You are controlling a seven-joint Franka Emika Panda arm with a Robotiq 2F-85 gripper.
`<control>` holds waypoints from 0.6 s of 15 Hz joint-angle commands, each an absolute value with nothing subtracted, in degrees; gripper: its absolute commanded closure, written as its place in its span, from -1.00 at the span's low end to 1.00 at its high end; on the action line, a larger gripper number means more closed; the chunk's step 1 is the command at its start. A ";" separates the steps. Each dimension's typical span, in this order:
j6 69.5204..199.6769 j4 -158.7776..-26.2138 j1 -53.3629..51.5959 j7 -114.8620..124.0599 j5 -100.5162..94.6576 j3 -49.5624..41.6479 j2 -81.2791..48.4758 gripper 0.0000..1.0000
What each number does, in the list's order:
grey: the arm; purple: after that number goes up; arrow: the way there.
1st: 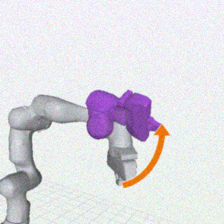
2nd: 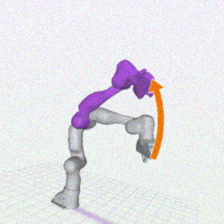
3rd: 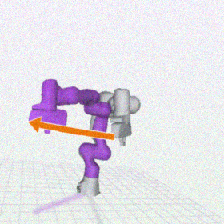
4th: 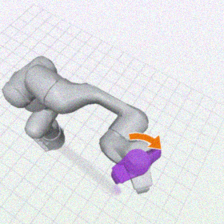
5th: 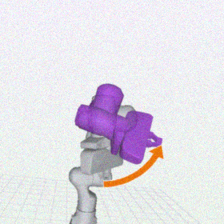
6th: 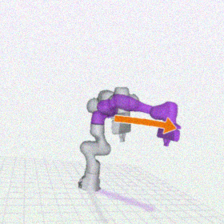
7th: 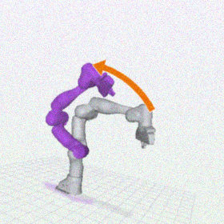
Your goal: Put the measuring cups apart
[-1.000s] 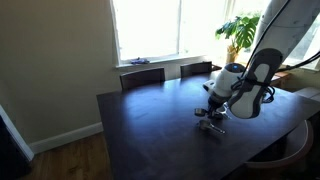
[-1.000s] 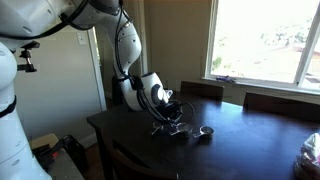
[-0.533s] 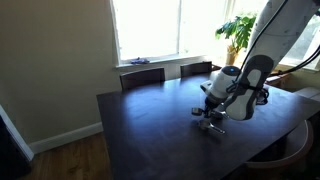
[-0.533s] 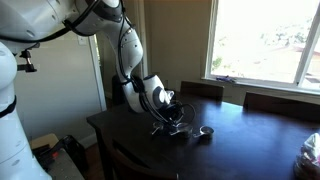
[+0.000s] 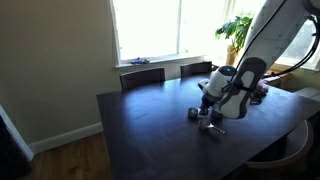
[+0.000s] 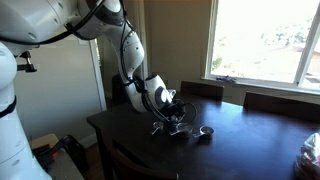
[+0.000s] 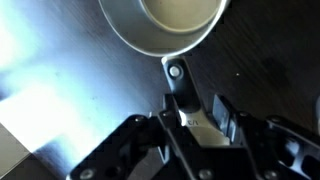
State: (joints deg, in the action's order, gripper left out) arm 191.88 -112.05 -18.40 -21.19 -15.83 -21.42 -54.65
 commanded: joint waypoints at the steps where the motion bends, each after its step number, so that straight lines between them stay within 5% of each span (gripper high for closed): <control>1: 194.33 -111.97 -17.67 -20.23 -15.45 -21.31 -54.55 -0.50; 4: 194.62 -113.55 -16.67 -20.56 -16.11 -20.32 -52.62 -0.91; 9: 191.10 -117.87 -13.50 -20.76 -17.18 -17.23 -46.16 -1.00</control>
